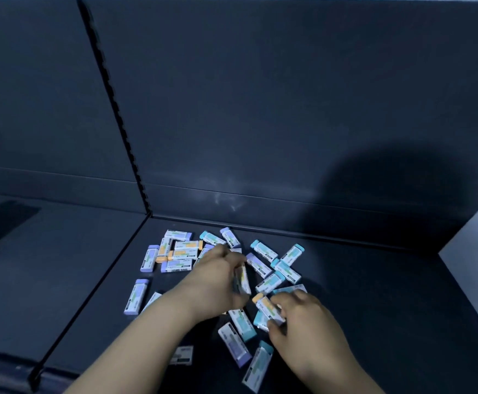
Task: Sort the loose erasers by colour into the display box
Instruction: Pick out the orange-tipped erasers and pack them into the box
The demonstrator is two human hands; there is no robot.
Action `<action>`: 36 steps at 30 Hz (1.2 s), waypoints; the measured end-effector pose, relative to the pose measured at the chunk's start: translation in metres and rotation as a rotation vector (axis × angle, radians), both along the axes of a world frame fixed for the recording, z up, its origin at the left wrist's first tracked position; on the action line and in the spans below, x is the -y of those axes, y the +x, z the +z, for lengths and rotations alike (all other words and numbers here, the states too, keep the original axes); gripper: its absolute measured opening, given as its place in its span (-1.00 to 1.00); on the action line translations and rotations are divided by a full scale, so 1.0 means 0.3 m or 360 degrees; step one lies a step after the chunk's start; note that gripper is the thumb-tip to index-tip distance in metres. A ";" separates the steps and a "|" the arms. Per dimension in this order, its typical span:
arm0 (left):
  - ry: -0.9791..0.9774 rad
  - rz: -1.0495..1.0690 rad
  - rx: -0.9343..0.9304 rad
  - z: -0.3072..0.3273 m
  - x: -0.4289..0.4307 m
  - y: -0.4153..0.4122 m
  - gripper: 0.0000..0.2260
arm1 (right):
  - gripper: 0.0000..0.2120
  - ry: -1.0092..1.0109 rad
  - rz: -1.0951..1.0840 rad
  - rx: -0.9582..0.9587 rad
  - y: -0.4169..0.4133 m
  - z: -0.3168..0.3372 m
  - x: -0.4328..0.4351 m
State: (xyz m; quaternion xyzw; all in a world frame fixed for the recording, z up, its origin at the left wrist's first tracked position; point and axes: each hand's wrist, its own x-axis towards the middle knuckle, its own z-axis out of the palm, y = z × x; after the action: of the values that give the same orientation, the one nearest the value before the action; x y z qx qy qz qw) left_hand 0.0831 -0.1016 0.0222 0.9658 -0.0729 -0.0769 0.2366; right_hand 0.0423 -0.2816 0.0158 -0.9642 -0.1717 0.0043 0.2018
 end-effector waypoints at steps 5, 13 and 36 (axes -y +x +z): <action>-0.0286 0.0048 0.0112 0.013 -0.077 -0.098 -0.51 | -0.57 -0.0027 -0.0051 -0.0011 -0.007 -0.003 -0.038; -0.0207 0.0046 0.0065 -0.016 -0.100 -0.151 -0.46 | -0.46 0.0011 -0.0099 -0.0097 -0.015 -0.014 -0.067; 0.0189 -0.0086 0.0352 -0.056 -0.035 -0.167 -0.41 | -0.50 0.0129 0.0385 -0.0190 0.086 0.007 -0.028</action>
State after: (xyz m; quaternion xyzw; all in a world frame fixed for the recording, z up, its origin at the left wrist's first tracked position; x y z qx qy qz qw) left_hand 0.0329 -0.0912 0.0055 0.9784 -0.1200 0.0196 0.1673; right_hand 0.0680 -0.2733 0.0180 -0.9256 -0.2744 0.0791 0.2484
